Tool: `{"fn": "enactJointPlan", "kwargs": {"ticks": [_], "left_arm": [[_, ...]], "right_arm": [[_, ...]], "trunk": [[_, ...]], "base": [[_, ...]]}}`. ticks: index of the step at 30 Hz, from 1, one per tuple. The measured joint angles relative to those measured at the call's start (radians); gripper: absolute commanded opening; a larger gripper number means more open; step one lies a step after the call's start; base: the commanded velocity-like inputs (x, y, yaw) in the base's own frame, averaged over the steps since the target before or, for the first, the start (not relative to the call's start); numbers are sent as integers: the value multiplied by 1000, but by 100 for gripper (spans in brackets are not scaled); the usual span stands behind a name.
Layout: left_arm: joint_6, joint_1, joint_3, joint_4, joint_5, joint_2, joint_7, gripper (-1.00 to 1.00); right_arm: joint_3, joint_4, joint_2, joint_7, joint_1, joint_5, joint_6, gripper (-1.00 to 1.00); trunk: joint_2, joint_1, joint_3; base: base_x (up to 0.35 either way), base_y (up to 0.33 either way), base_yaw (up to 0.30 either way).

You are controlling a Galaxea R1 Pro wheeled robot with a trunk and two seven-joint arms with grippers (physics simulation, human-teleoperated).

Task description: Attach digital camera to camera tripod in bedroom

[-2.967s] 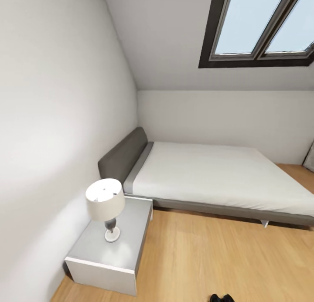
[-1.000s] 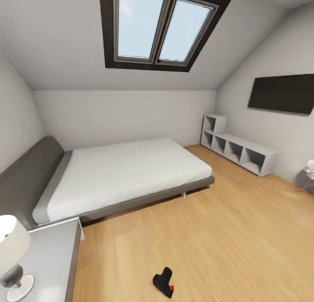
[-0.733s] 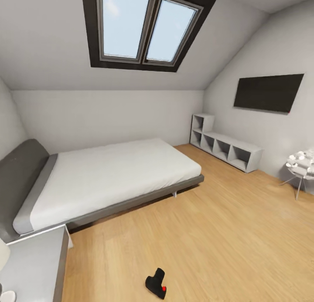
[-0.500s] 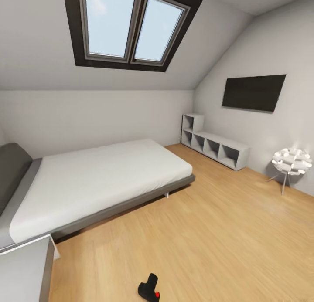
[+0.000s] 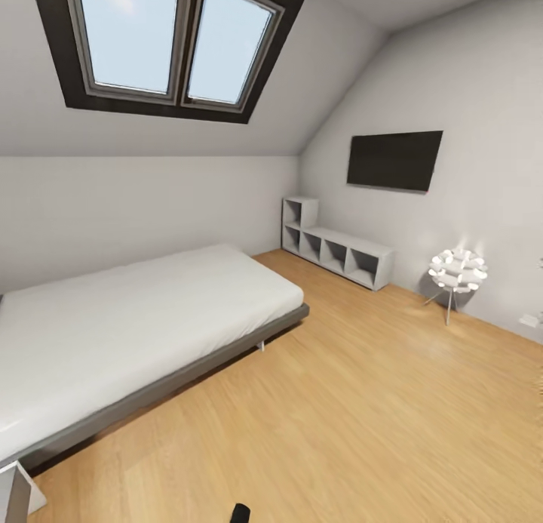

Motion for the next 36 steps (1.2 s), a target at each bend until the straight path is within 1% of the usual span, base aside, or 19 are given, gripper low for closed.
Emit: {"fn": "enactJointPlan", "kwargs": {"ticks": [8,28,32,36], "left_arm": [[0,0,0,0,0,0,0,100],[-1,0,0,-6,0,1,0,100],[-3,0,0,-32,0,5,0,100],[-5,0,0,-97,0,19,1,100]], "right_arm": [[0,0,0,0,0,0,0,100],[5,0,0,-1,0,5,1,100],[15,0,0,-3,0,10,1,100],[20,-10,-7,-8,0,15,-7,100]], "trunk": [[0,0,0],[0,0,0],[0,0,0],[0,0,0]], "base": [[28,3,-63],[19,0,-5],[68,0,0],[61,0,0]]}}
